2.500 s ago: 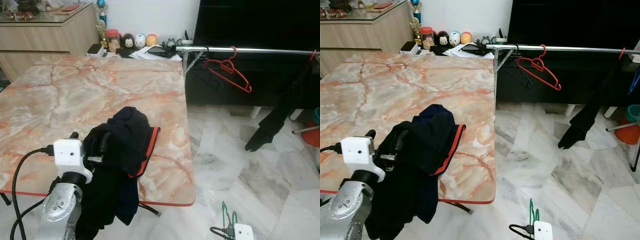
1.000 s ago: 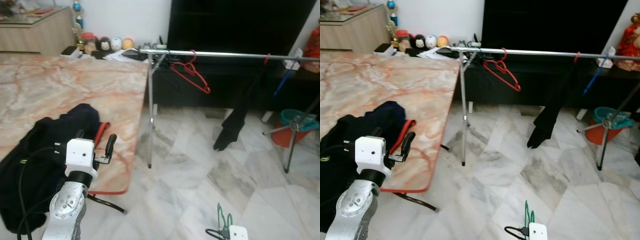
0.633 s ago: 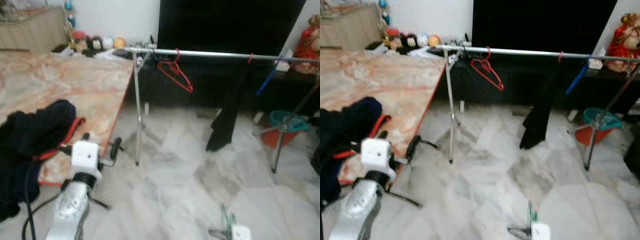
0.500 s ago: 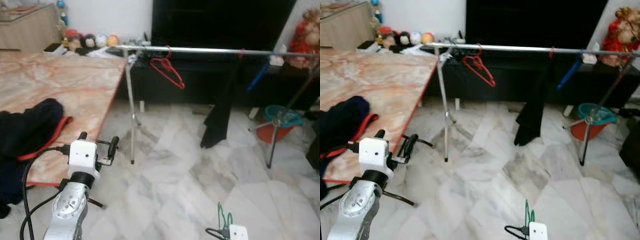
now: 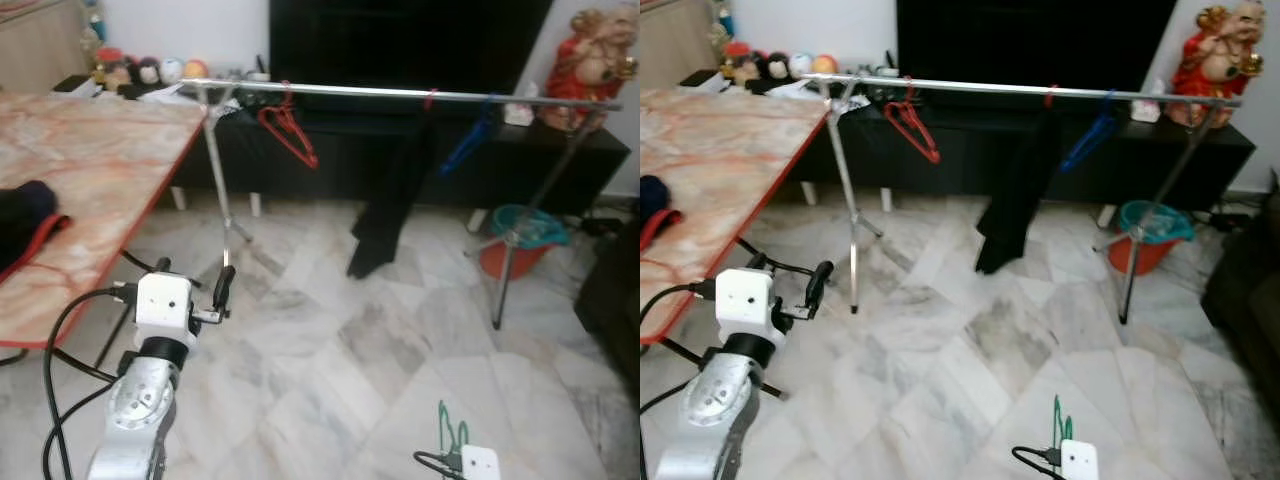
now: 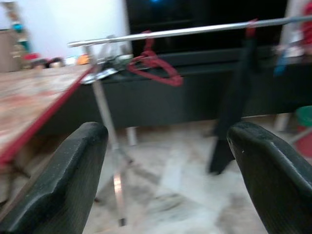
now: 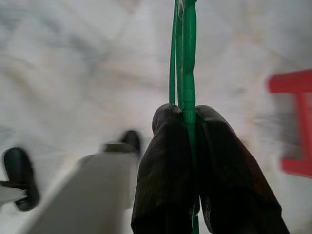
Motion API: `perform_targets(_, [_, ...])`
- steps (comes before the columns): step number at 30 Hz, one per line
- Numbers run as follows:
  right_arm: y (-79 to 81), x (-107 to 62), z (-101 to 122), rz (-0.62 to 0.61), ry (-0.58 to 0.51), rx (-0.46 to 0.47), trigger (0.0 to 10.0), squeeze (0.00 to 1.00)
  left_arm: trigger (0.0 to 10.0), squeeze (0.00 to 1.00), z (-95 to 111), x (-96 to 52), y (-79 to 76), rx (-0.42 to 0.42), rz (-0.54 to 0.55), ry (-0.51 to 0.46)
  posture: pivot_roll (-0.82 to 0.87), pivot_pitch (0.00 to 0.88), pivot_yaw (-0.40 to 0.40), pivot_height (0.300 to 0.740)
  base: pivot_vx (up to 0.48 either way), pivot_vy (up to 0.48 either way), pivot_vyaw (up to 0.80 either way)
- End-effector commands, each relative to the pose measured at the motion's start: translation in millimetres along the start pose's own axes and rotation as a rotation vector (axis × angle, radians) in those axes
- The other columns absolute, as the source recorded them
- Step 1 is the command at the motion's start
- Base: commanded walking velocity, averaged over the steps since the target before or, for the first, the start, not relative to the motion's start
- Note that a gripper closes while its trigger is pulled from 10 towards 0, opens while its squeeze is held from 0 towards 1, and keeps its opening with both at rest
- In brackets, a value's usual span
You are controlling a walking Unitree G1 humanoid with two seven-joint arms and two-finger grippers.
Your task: Hang hanger
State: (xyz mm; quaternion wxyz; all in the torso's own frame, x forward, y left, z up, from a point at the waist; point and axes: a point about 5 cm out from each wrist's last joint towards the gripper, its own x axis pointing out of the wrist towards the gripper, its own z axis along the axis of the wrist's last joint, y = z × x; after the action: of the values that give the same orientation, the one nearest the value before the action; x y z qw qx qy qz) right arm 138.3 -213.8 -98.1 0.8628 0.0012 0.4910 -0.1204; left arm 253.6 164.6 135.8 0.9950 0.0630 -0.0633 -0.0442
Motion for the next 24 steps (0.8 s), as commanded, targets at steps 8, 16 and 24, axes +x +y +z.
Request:
perform_targets(8, [4.6, 1.6, 10.2, -0.001, -0.03, 0.024, 10.0, 0.0, 10.0, 0.0, -2.3, 1.1, 4.9, 0.001, -0.01, 0.018, 0.13, 0.0, -0.053, 0.74, 0.0, 0.0, 0.0])
perform_targets(16, [4.0, 2.5, 21.6, -0.001, -0.091, -0.061, 10.0, 0.0, 10.0, 0.0, -5.2, 5.0, -1.8, 0.026, -0.091, 0.042, 0.12, 0.0, -0.053, 0.74, 0.0, 0.0, 0.0])
perform_targets(24, [11.0, 3.6, 109.1, 0.002, -0.353, -0.251, 10.0, 0.0, 10.0, 0.0, -8.6, 7.0, -9.5, 0.059, -0.216, 0.077, 0.11, 0.0, -0.061, 0.74, 0.0, 0.0, 0.0])
